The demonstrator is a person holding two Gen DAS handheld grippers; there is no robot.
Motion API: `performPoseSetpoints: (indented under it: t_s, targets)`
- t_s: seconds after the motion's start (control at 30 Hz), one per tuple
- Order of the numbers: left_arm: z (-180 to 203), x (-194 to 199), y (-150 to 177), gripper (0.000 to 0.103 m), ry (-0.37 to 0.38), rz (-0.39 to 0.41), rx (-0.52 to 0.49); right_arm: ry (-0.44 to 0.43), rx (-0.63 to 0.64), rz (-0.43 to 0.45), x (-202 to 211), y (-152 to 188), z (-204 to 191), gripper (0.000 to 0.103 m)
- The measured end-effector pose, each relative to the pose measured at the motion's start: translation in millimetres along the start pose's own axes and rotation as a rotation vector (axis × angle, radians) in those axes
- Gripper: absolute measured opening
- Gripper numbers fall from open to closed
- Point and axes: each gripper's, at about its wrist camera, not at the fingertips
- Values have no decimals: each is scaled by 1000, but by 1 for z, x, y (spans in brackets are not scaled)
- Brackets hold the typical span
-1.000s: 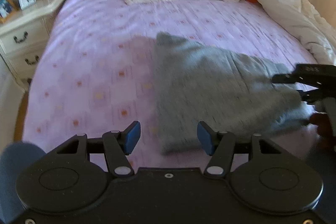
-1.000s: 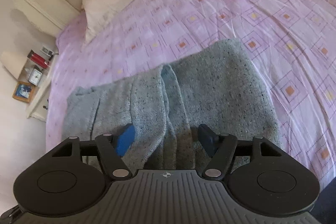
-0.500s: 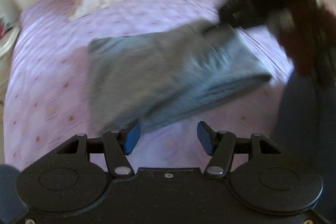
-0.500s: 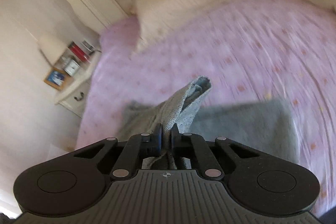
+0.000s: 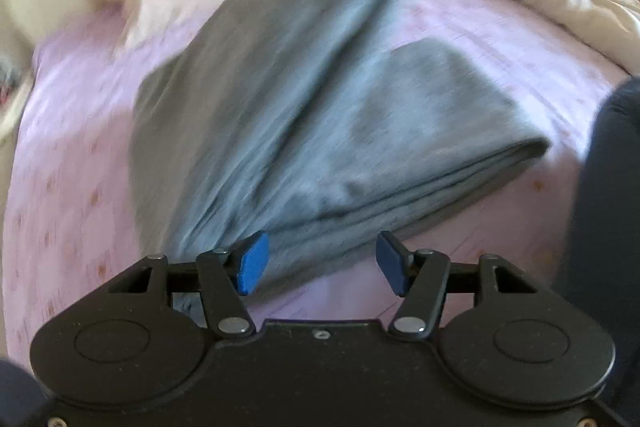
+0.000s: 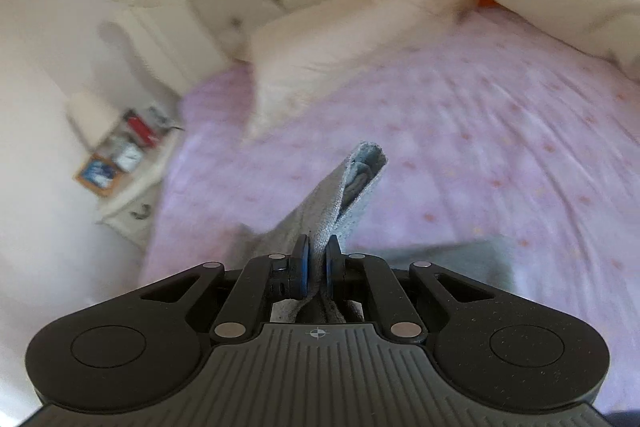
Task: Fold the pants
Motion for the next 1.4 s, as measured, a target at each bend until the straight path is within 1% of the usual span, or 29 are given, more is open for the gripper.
performPoseSetpoints:
  t_s: [0.07, 0.13, 0.2, 0.23, 0.27, 0.33, 0.37, 0.43, 0.47, 0.53, 0.6, 0.63, 0.7, 0.73, 0.77, 0.83, 0.9, 0.93, 0.97, 1.0, 1.03, 1.07, 1.13, 1.2, 1.27, 1.3, 1.37, 1.4]
  targets:
    - [-20, -7, -1, 63, -27, -50, 94, 45, -4, -77, -11, 11, 12, 8]
    - [-42, -13, -3, 62, -53, -101, 195, 119, -4, -198, -31, 28, 24, 8]
    - [-62, -15, -5, 59, -25, -139, 302, 186, 21, -312, -51, 44, 31, 10]
    - [-69, -14, -6, 59, -8, -149, 344, 208, 27, -343, -57, 49, 33, 12]
    - [-74, -13, -8, 59, 4, -156, 370, 219, 28, -349, -58, 52, 34, 14]
    - [-77, -8, -9, 58, 18, -179, 381, 224, 23, -335, -52, 50, 35, 14]
    - [-77, -3, -9, 58, 23, -189, 369, 229, 25, -331, -49, 49, 34, 14]
    - [-76, 9, -6, 58, 21, -182, 336, 269, 54, -313, -39, 45, 33, 14]
    - [-77, 18, -4, 58, 26, -172, 318, 296, 75, -289, -34, 43, 31, 14]
    - [-82, 35, -7, 58, 56, -155, 298, 317, 98, -225, -24, 38, 28, 14]
    - [-82, 51, -13, 58, 90, -115, 284, 300, 107, -147, -18, 35, 24, 14]
    - [-82, 57, -21, 58, 99, -82, 276, 284, 108, -120, -18, 33, 19, 14]
    - [-82, 64, -37, 62, 94, -8, 269, 245, 114, -91, -23, 32, 13, 14]
    - [-80, 59, -48, 65, 80, 32, 269, 232, 120, -90, -27, 32, 12, 14]
    - [-79, 54, -57, 65, 58, 61, 269, 226, 125, -92, -33, 33, 10, 14]
    - [-76, 40, -71, 65, 25, 95, 274, 222, 135, -104, -43, 37, 7, 14]
    - [-78, 16, -84, 64, -5, 90, 299, 241, 137, -153, -57, 44, 7, 14]
    - [-80, 4, -87, 64, -7, 82, 317, 268, 131, -197, -65, 48, 8, 14]
    - [-82, -8, -88, 64, -15, 68, 335, 293, 121, -241, -72, 54, 11, 14]
    - [-84, -23, -89, 64, -36, 40, 356, 295, 105, -253, -75, 59, 14, 14]
    - [-86, -30, -85, 64, -48, 17, 366, 292, 97, -239, -74, 60, 15, 14]
    - [-89, -43, -80, 65, -68, -18, 376, 293, 100, -246, -73, 59, 15, 14]
    - [-98, -64, -67, 71, -114, -109, 390, 289, 94, -256, -71, 55, 16, 14]
    - [-105, -60, -61, 72, -86, -82, 417, 276, 95, -237, -68, 51, 16, 14]
    - [-106, -51, -66, 64, -75, -87, 413, 270, 113, -190, -62, 50, 16, 14]
    - [-105, -45, -70, 64, -73, -71, 410, 276, 121, -163, -60, 49, 14, 15]
    - [-101, -35, -84, 65, -65, -3, 389, 273, 124, -119, -60, 48, 15, 15]
    - [-99, -33, -91, 66, -59, 19, 381, 266, 116, -111, -62, 46, 17, 15]
Point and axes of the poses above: each gripper's, at about its wrist camera, not at the fingertips, and x roughly against the way its jaws point, z to its right, y to its underside, and after that the axes turned 15 degrees about x, right-handed
